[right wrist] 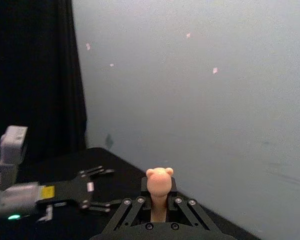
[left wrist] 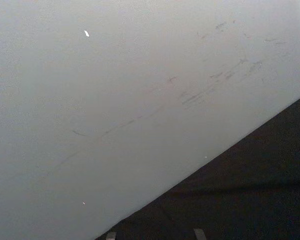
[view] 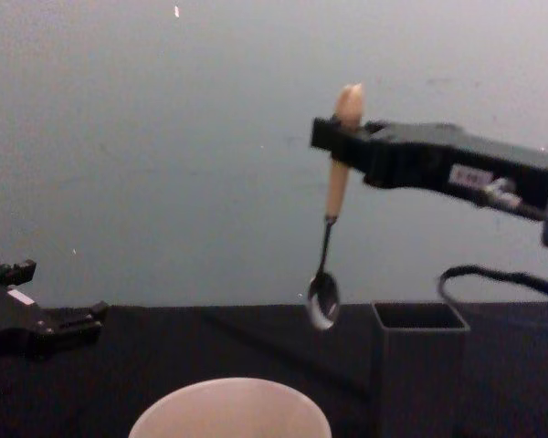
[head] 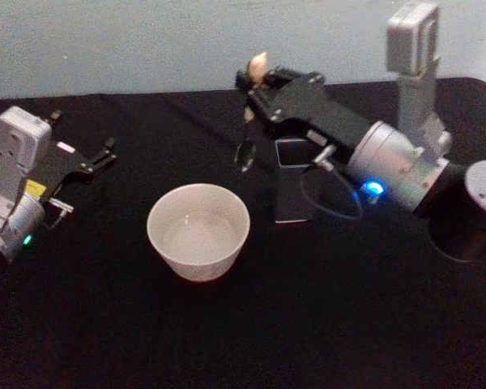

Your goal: Pick up the stirring spoon with one hand, stir inside the cup, then place it back in its original position.

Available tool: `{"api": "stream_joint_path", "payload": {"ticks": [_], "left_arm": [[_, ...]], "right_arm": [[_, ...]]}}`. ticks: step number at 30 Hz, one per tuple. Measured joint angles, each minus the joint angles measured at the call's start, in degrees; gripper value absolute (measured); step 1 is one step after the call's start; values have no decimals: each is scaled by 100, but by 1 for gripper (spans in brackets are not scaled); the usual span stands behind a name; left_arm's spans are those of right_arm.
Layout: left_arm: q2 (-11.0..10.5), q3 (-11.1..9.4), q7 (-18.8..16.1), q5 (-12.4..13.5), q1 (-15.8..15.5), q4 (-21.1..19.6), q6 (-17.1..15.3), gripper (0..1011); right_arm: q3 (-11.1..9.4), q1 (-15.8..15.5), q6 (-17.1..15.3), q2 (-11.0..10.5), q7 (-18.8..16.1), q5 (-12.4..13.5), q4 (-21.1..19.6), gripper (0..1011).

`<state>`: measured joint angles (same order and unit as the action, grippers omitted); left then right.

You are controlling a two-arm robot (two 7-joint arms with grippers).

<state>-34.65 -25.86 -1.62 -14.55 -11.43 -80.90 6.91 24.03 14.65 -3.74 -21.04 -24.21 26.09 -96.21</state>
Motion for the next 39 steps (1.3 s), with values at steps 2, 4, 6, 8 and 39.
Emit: {"api": "stream_joint_path", "payload": {"ticks": [2, 4, 6, 8, 39], "left_arm": [[0, 0, 0, 0, 0, 0, 0, 1001], [0, 0, 0, 0, 0, 0, 0, 1001], [0, 0, 0, 0, 0, 0, 0, 1001], [0, 0, 0, 0, 0, 0, 0, 1001], [0, 0, 0, 0, 0, 0, 0, 1001]], "right_arm": [[96, 20, 7, 25, -38, -2, 50, 159], [162, 29, 17, 45, -66, -3, 85, 159], [223, 37, 33, 62, -90, -5, 118, 159], [302, 45, 60, 78, -124, -12, 168, 159], [725, -60, 522, 126, -452, -338, 829, 159]]}}
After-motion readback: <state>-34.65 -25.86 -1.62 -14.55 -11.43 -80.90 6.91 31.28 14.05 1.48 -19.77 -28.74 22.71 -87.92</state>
